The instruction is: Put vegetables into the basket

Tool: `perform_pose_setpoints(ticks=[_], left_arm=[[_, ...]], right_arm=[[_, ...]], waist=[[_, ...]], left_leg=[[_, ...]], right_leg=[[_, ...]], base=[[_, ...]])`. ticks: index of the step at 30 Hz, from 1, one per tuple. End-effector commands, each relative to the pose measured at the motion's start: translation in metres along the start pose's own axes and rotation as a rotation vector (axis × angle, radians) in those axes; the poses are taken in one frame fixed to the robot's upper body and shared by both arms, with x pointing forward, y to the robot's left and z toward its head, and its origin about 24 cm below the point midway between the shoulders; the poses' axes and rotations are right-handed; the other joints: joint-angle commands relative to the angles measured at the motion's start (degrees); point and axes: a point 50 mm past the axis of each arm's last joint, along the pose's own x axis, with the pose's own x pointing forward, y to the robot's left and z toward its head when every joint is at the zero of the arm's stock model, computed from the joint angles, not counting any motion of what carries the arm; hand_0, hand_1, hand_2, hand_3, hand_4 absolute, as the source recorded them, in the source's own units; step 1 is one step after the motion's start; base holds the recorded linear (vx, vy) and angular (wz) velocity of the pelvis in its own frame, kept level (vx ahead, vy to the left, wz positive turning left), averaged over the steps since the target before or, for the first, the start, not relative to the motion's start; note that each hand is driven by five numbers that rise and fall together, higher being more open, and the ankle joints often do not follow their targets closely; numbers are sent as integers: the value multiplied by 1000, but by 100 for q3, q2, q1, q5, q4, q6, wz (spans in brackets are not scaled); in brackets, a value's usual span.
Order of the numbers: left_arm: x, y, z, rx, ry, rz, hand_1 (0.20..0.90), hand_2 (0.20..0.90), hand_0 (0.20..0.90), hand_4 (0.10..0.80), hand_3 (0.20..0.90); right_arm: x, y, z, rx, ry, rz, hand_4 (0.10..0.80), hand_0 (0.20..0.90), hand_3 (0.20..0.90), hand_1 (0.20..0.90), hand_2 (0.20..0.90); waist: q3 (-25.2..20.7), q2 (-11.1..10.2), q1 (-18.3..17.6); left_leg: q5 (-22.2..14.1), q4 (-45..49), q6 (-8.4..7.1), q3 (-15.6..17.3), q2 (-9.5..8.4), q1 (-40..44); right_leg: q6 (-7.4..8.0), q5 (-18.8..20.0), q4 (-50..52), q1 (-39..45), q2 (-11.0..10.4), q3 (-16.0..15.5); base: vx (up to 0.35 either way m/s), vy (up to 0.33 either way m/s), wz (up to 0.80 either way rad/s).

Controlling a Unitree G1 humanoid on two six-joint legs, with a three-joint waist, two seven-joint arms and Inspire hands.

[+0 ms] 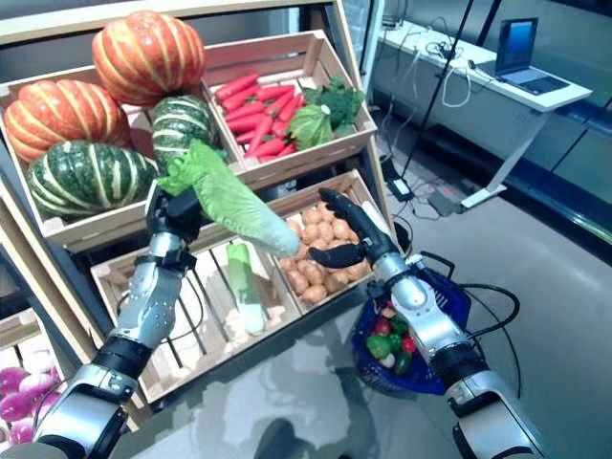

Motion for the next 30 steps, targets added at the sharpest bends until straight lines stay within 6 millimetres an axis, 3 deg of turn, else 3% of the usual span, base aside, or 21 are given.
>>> perform_pose_setpoints(ticks=[1, 7, 15, 21, 30], left_arm=[[17, -32, 32, -13, -159, -168, 300, 300, 300, 400, 300], [13, -40, 20, -32, -85, -220, 300, 300, 300, 400, 300], [4, -54, 7, 14, -16, -311, 300, 300, 300, 400, 300], [-1, -64, -3, 75, 52, -406, 300, 300, 300, 400, 300], [-9, -80, -22, 12, 139, -483, 300, 300, 300, 400, 300]], right_arm=[[29, 4, 42, 91, -143, 70, 800, 900, 900, 900, 900], [34, 23, 36, 236, -76, 251, 800, 900, 900, 900, 900], [35, 42, 24, 299, 32, 388, 800, 900, 900, 900, 900], [41, 53, 30, 342, 81, 521, 800, 900, 900, 900, 900], [55, 63, 38, 387, 152, 553, 800, 900, 900, 900, 900]], waist=[[-661, -106, 53], [-676, -133, 150], [-689, -166, 256], [-694, -195, 326], [-712, -229, 406]], left_leg=[[-273, -49, 426, -146, -362, -284], [-308, -49, 410, -182, -368, -211], [-344, -49, 412, -248, -373, -130], [-363, -49, 417, -296, -388, -87], [-368, -49, 439, -319, -401, -49]], right_leg=[[-350, -428, 14, 141, 39, -158], [-341, -465, 14, 230, 25, -274], [-341, -498, 14, 343, -7, -370], [-346, -511, 14, 399, -17, -400], [-365, -498, 14, 424, -10, -391]], base=[[0, 0, 0], [14, -15, 10], [21, -5, 7], [13, 6, 4], [2, 1, 0]])
